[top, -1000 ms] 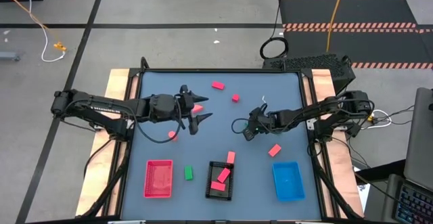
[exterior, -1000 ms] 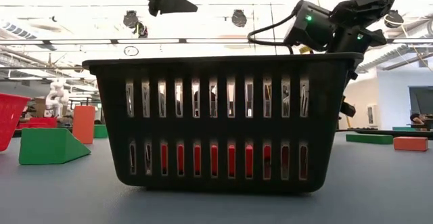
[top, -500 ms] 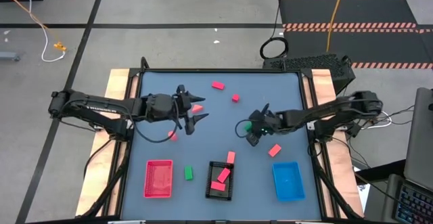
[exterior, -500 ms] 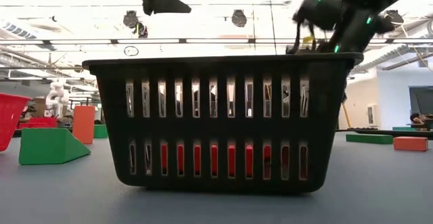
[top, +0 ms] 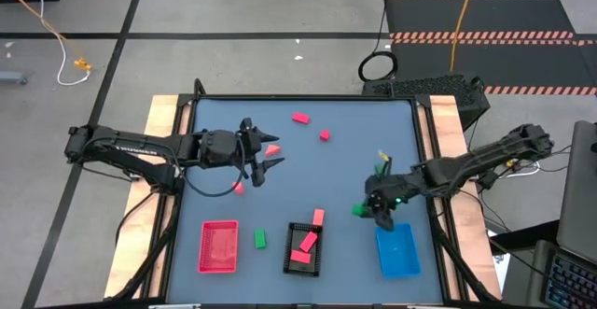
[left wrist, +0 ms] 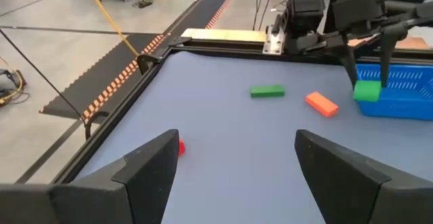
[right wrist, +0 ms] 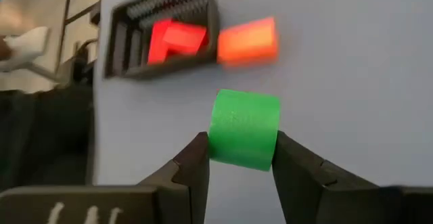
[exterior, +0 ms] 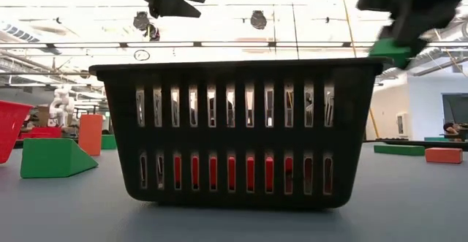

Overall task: Sort & place blocks by color
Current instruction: Put the green block into the blue bin

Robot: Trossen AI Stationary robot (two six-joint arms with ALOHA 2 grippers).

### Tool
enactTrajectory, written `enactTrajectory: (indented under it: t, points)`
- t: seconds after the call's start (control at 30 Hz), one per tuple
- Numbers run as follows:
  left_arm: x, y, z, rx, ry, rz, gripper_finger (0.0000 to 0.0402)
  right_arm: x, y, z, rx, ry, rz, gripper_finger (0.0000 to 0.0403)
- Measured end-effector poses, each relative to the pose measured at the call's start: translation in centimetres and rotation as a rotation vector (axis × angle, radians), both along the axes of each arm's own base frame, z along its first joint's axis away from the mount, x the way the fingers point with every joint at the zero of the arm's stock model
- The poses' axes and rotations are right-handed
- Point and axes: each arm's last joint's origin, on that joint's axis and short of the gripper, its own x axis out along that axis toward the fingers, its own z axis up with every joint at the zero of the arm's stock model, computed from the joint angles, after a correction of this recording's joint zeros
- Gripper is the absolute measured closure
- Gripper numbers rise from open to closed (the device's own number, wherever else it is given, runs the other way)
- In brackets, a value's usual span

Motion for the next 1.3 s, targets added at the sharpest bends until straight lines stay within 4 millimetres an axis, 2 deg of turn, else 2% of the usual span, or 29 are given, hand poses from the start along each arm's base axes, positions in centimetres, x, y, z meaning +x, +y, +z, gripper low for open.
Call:
enactTrajectory:
  t: [0.17,0.4,0.63,0.73,1.0,1.13,1.3]
  points:
    - [0.0,-0.2,0.0,-0.014,-0.001,-0.003,0.0107,-2.4,1.2,0.1,0.152,0.175,-0.097,0.0283]
    - [0.0,-0.8,-0.1,-0.015,0.005,-0.028,0.0107,-4.3,3.8,-0.1,0.287,0.347,-0.058,0.0283]
    - [0.0,-1.0,-0.1,-0.020,0.004,-0.031,0.0107,-6.2,4.7,-0.7,0.277,0.523,-0.125,0.0283]
    - [0.0,-1.0,-0.1,-0.022,0.003,-0.030,0.0107,-6.8,4.8,-1.0,0.267,0.583,-0.166,0.0267]
    - [0.0,-1.0,0.0,-0.035,-0.007,-0.025,0.0107,-6.8,5.0,-0.9,0.291,0.581,-0.184,0.0185]
    - [0.0,-1.0,0.0,-0.045,-0.008,-0.022,0.0107,-6.6,4.9,-0.9,0.270,0.542,-0.205,0.0167]
    - [0.0,-1.0,0.0,-0.051,-0.010,-0.020,0.0107,-5.6,5.4,-1.5,0.306,0.337,-0.210,0.0162]
